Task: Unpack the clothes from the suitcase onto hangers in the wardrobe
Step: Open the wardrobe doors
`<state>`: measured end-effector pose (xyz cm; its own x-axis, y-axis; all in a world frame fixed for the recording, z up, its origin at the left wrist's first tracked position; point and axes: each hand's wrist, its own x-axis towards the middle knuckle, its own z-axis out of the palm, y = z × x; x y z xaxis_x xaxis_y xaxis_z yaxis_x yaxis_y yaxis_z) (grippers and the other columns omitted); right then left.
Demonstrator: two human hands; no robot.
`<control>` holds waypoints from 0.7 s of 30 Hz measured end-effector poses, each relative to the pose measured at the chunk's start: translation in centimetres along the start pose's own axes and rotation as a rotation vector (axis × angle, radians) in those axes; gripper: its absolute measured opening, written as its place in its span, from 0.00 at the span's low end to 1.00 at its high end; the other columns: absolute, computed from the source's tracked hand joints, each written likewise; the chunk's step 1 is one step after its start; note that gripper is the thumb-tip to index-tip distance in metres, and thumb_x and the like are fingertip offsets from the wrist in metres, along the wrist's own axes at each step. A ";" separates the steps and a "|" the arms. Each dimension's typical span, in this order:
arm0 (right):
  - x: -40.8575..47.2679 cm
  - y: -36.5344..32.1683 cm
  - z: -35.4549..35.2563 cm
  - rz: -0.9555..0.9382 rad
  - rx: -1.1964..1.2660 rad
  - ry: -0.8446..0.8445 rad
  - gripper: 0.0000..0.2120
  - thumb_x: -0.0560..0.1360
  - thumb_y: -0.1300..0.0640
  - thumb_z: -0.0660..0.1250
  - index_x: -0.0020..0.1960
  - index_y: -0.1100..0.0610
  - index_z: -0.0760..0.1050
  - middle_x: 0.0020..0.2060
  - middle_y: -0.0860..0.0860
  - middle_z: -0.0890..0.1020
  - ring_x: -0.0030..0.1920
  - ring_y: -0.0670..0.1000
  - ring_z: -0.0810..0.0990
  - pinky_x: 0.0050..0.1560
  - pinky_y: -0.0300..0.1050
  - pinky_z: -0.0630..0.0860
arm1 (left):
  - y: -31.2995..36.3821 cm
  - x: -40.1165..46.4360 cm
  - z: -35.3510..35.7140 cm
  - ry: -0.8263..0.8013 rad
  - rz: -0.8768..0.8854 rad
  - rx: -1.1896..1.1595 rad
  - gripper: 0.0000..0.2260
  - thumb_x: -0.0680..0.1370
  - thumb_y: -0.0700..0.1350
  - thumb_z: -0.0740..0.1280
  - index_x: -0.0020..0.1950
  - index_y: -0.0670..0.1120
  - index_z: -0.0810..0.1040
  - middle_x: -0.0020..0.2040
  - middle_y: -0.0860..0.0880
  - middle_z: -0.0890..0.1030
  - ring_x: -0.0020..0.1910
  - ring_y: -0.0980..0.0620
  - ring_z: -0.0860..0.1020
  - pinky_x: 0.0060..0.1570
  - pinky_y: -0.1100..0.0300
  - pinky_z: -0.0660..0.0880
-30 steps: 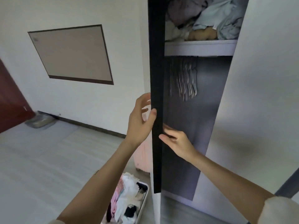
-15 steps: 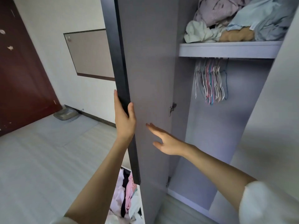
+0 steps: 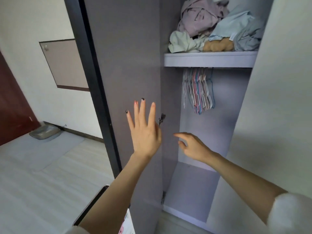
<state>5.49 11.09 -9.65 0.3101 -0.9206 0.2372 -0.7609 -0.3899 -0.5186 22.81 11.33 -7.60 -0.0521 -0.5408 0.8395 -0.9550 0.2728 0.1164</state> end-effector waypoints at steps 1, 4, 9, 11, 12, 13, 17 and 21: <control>-0.4 1.0 -0.9 0.021 -0.019 0.026 0.18 0.78 0.63 0.56 0.68 0.58 0.69 0.67 0.54 0.73 0.67 0.52 0.70 0.67 0.40 0.63 | 0.9 0.4 0.8 -0.054 0.000 -0.037 0.25 0.72 0.42 0.56 0.70 0.43 0.63 0.70 0.37 0.66 0.72 0.35 0.60 0.67 0.37 0.52; -1.7 3.9 -3.6 0.087 -0.087 0.141 0.18 0.77 0.65 0.57 0.66 0.60 0.72 0.64 0.56 0.75 0.66 0.55 0.71 0.67 0.43 0.65 | 3.7 1.6 3.1 -0.222 -0.023 -0.200 0.27 0.72 0.42 0.56 0.72 0.41 0.63 0.71 0.37 0.66 0.71 0.35 0.62 0.67 0.36 0.58; -4.0 8.6 -8.1 0.230 -0.173 0.305 0.19 0.76 0.67 0.58 0.66 0.61 0.71 0.64 0.57 0.74 0.67 0.55 0.69 0.67 0.39 0.61 | 10.5 4.6 7.2 -0.437 0.041 -0.426 0.27 0.77 0.41 0.58 0.76 0.45 0.54 0.75 0.42 0.57 0.74 0.43 0.55 0.70 0.47 0.57; -4.9 10.1 -9.6 0.278 -0.187 0.325 0.21 0.76 0.67 0.57 0.69 0.60 0.67 0.67 0.56 0.71 0.68 0.55 0.67 0.68 0.40 0.60 | 13.3 6.0 8.9 -0.485 0.016 -0.573 0.28 0.78 0.41 0.59 0.76 0.44 0.53 0.75 0.44 0.57 0.73 0.44 0.57 0.70 0.50 0.59; -5.5 11.1 -10.4 0.310 -0.199 0.332 0.22 0.76 0.66 0.57 0.70 0.60 0.65 0.69 0.55 0.69 0.69 0.55 0.66 0.68 0.41 0.60 | 15.2 6.8 9.9 -0.515 -0.010 -0.666 0.28 0.78 0.41 0.60 0.76 0.44 0.53 0.75 0.44 0.58 0.73 0.45 0.57 0.71 0.53 0.58; -6.0 11.8 -10.9 0.335 -0.209 0.335 0.23 0.77 0.66 0.57 0.71 0.59 0.63 0.70 0.55 0.67 0.70 0.55 0.65 0.69 0.41 0.59 | 16.6 7.4 10.7 -0.551 -0.049 -0.745 0.28 0.79 0.41 0.60 0.76 0.43 0.53 0.75 0.45 0.58 0.74 0.46 0.57 0.71 0.55 0.56; -8.1 14.7 -12.9 0.424 -0.246 0.341 0.23 0.78 0.64 0.56 0.73 0.57 0.60 0.70 0.53 0.66 0.71 0.54 0.62 0.69 0.42 0.59 | 22.7 10.2 13.7 -0.710 -0.248 -1.060 0.32 0.78 0.40 0.63 0.77 0.46 0.48 0.77 0.48 0.53 0.75 0.49 0.54 0.71 0.59 0.54; -10.1 17.4 -14.7 0.502 -0.245 0.373 0.23 0.78 0.63 0.55 0.73 0.56 0.59 0.71 0.52 0.65 0.71 0.53 0.62 0.69 0.41 0.59 | 27.5 12.5 16.3 -0.814 -0.415 -1.292 0.42 0.74 0.43 0.69 0.77 0.50 0.42 0.77 0.47 0.53 0.74 0.46 0.58 0.71 0.48 0.61</control>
<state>-19.26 13.92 -8.93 -0.2993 -0.9035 0.3066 -0.8827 0.1402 -0.4486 -8.81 -0.87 -2.55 -0.4032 -0.8957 0.1875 -0.0821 0.2395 0.9674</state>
